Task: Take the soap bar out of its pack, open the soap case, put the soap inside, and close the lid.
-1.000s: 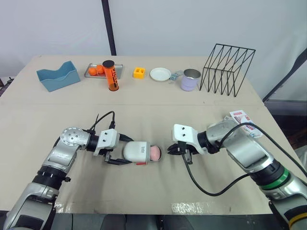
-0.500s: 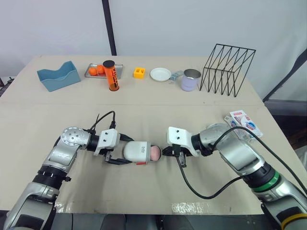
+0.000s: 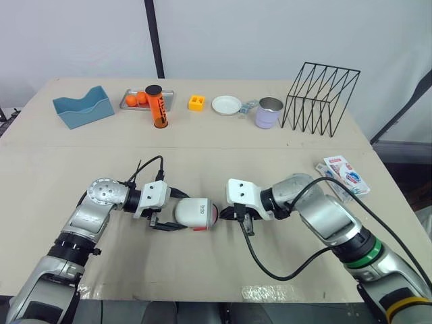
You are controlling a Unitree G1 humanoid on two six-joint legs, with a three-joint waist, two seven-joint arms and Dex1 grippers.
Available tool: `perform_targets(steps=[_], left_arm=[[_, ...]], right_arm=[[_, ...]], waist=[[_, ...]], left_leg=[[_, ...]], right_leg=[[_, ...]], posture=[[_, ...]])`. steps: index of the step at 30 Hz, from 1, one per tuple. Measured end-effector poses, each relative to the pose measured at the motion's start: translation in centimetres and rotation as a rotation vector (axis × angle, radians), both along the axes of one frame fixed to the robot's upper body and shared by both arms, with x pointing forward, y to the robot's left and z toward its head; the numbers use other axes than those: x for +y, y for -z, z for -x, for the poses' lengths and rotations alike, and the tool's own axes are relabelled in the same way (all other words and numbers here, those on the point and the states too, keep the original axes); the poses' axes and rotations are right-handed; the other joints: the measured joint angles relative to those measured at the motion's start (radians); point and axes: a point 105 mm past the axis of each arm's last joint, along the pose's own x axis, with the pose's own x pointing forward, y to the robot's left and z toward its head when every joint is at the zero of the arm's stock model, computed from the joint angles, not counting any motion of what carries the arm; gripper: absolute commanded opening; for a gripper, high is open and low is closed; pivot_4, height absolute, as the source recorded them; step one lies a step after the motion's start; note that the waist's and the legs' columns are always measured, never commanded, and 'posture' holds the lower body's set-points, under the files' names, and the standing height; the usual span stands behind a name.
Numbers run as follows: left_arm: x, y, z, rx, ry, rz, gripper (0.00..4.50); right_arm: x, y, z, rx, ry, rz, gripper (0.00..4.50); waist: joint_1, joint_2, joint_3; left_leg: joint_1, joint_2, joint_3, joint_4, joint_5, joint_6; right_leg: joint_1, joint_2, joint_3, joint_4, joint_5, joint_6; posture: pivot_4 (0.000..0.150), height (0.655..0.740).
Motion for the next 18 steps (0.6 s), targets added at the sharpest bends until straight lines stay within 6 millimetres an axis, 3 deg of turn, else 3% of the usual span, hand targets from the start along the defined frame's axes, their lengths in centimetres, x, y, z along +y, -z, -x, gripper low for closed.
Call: perform_targets(steps=[18], left_arm=[[0.02,0.09,-0.06,-0.004,-0.003,-0.012,3.55]], right_arm=[[0.30,0.07,-0.05,0.016,0.013,-0.003,0.00]], waist=[[-0.001,0.000,0.000]], left_leg=[[0.000,0.000,0.000,0.000,0.000,0.000]], right_leg=[[0.000,0.000,0.000,0.000,0.000,0.000]], posture=[[0.150,0.7400]])
